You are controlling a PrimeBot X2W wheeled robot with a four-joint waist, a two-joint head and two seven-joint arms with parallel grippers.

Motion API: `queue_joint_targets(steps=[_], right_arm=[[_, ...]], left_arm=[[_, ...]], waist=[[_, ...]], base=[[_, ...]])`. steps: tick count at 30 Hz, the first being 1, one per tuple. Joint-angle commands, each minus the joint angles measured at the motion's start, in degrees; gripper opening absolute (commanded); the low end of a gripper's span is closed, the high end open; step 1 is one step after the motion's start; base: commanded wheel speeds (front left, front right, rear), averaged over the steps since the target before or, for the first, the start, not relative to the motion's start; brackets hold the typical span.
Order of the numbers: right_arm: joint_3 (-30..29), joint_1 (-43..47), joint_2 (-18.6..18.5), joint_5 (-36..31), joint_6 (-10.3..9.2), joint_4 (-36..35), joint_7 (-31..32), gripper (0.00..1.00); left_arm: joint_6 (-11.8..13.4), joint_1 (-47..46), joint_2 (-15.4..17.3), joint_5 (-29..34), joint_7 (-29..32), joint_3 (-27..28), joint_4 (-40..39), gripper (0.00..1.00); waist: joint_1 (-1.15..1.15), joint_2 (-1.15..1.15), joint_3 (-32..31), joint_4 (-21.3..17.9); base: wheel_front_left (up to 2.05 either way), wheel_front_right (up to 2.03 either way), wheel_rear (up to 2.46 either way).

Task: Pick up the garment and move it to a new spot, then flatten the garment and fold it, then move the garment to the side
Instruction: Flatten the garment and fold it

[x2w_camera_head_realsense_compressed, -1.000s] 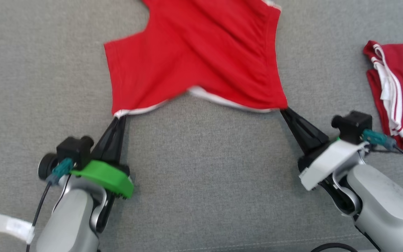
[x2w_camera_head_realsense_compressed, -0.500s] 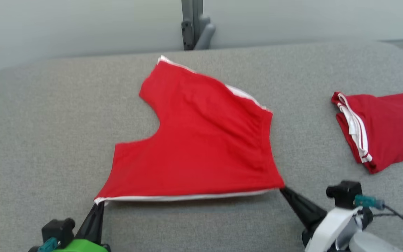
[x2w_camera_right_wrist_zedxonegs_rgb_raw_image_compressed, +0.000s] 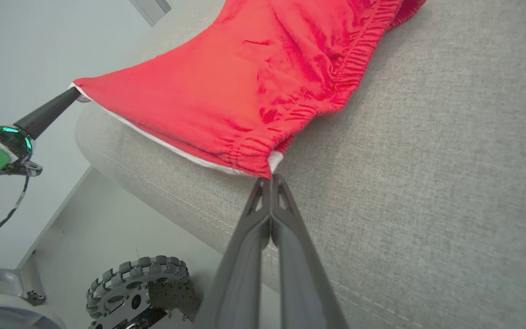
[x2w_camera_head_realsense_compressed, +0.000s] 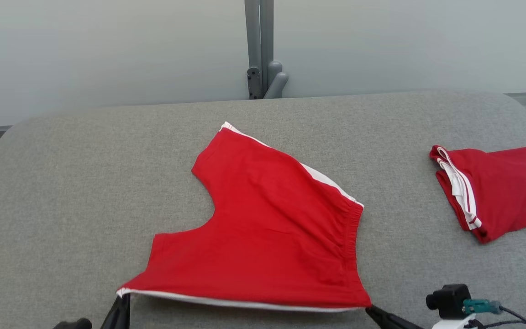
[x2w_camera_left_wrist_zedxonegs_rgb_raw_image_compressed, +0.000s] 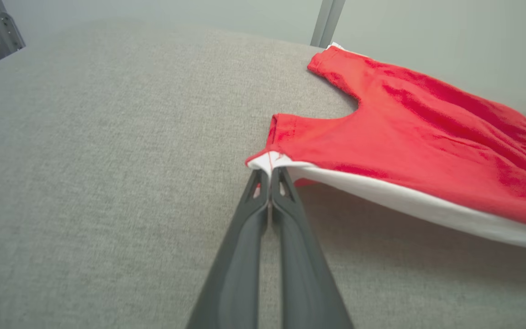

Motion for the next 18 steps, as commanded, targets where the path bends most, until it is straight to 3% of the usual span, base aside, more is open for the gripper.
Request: queue_joint_targets(steps=[1, 8, 14, 18], right_arm=[[-1.0, -0.9, -0.4, 0.6, -0.1, 0.0, 0.0, 0.0], [-7.5, -5.1, 3.9, 5.3, -0.09, -0.4, 0.0, 0.0], [-13.4, -10.2, 9.1, 10.1, -0.05, -0.5, 0.0, 0.0], [-16.0, -13.6, 12.3, 9.4, -0.05, 0.3, 0.0, 0.0]], left_arm=[[0.2, -1.8, 0.5, 0.2, 0.0, 0.2, -1.1, 0.0], [0.1, -15.7, 3.8, 0.9, 0.0, -5.7, -4.6, 0.0], [0.1, -33.1, 6.5, 2.6, 0.0, -13.7, 3.6, 0.0], [0.1, -43.0, 7.6, 4.2, 0.0, -17.7, 11.4, 0.0]], waist=[[0.01, 0.0, 1.2, -0.2], [0.01, 0.0, 8.0, -1.8], [0.01, 0.0, 16.7, -4.6], [0.01, 0.0, 21.1, -7.1]], base=[[0.0, 0.0, 0.0], [0.0, 0.0, 0.0], [0.0, 0.0, 0.0], [0.0, 0.0, 0.0]])
